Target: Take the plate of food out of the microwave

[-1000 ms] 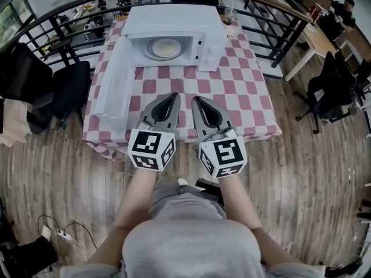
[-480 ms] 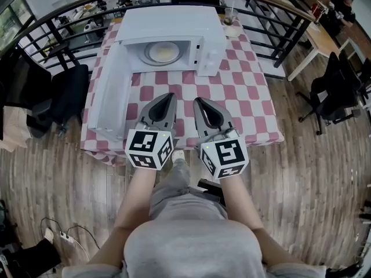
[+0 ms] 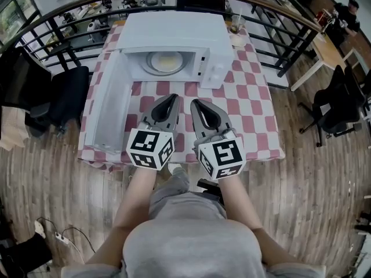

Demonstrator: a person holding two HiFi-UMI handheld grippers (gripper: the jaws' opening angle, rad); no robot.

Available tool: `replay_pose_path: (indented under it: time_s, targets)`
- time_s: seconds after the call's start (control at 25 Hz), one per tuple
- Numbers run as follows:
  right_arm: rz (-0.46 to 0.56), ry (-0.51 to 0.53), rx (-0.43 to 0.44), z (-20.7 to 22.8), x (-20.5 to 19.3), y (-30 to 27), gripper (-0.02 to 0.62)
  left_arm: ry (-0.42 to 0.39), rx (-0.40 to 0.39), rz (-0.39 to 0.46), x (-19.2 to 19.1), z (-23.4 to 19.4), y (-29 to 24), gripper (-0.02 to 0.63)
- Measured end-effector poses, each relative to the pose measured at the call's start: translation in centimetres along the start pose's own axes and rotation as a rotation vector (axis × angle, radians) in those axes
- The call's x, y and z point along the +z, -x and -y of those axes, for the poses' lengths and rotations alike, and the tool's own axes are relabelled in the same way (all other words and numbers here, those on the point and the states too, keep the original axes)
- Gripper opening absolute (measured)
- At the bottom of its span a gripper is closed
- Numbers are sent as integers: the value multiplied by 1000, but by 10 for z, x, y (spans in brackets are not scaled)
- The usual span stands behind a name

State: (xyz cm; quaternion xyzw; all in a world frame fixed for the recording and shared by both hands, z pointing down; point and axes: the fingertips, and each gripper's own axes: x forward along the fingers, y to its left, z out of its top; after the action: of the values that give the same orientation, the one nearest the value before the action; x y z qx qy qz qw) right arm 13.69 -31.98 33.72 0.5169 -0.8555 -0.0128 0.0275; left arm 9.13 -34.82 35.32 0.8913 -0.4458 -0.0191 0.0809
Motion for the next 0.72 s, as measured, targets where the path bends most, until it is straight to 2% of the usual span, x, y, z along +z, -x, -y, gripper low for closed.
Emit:
replay_pose_path:
  time_s: [0.48, 0.64, 0.72]
  targets:
    - [-10, 9, 15, 33, -2, -53, 26, 54, 3, -14, -6, -39, -53, 13]
    - [-19, 2, 22, 38, -7, -65, 26, 82, 2, -29, -15, -48, -64, 98]
    - [-23, 1, 27, 41, -9, -71, 26, 121, 7, -41, -23, -56, -69, 148]
